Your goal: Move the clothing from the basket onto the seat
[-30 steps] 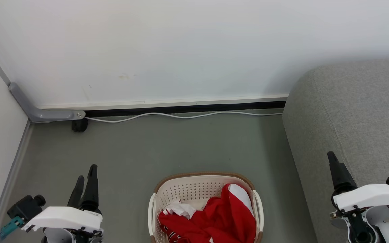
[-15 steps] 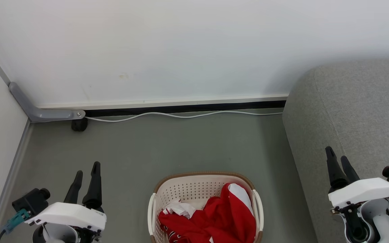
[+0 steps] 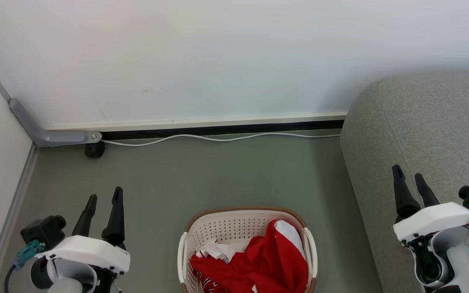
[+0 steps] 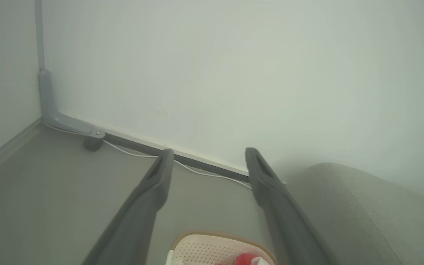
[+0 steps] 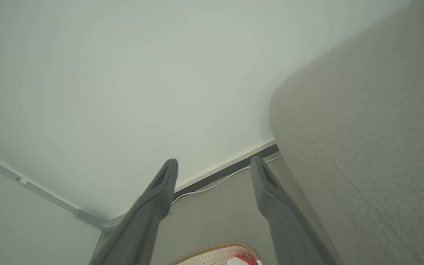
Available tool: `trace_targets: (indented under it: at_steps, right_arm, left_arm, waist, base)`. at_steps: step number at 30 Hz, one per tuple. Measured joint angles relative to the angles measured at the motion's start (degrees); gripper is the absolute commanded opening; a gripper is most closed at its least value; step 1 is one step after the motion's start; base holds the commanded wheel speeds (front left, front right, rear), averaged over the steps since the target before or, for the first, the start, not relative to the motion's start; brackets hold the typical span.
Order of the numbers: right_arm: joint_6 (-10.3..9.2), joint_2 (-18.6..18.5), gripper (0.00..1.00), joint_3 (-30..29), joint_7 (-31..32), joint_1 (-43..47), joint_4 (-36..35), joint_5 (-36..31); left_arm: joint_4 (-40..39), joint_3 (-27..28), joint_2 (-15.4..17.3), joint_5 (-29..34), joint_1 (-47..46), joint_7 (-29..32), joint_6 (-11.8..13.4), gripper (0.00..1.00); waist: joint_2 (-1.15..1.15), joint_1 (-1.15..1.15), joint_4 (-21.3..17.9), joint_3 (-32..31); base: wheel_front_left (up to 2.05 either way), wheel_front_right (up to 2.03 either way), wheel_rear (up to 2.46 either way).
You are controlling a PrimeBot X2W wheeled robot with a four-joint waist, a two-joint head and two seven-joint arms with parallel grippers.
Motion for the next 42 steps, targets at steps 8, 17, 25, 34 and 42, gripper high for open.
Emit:
trace_targets:
  at_steps: [8,17,25,34,42]
  right_arm:
    - [0.00,-0.3,1.00,1.0,-1.2,-1.7,1.1,-3.9]
    - [0.00,-0.9,1.00,1.6,-2.7,-3.8,2.3,-9.1]
    - [0.00,-1.7,1.00,2.2,-3.8,-5.5,3.7,-13.9]
    - [0.01,-1.9,1.00,2.0,-5.4,-7.3,5.0,-19.5]
    - [0.01,-2.0,1.00,1.3,-6.2,-8.3,5.8,-22.7]
  left_arm:
    - [0.7,0.0,0.1,4.9,-0.9,-1.2,0.0,1.00]
    - [1.3,0.5,0.2,11.3,-2.4,-2.7,0.0,1.00]
    - [2.0,1.6,0.1,16.8,-3.6,-3.9,0.0,1.00]
    - [2.9,3.1,-0.2,22.7,-4.7,-5.4,0.0,1.00]
    - [3.6,4.2,-0.9,25.6,-5.0,-6.1,0.0,1.00]
  waist:
    - [0.00,0.00,-0.1,0.2]
    - [0.00,0.00,-0.3,0.4]
    - [0.00,0.00,-0.4,0.6]
    - [0.00,0.00,-0.5,0.8]
    - [0.00,0.00,-0.8,0.7]
  base:
    - [0.00,0.00,0.00]
    - [0.00,0.00,0.00]
    - [0.00,0.00,0.00]
    - [0.00,0.00,0.00]
    - [0.00,0.00,0.00]
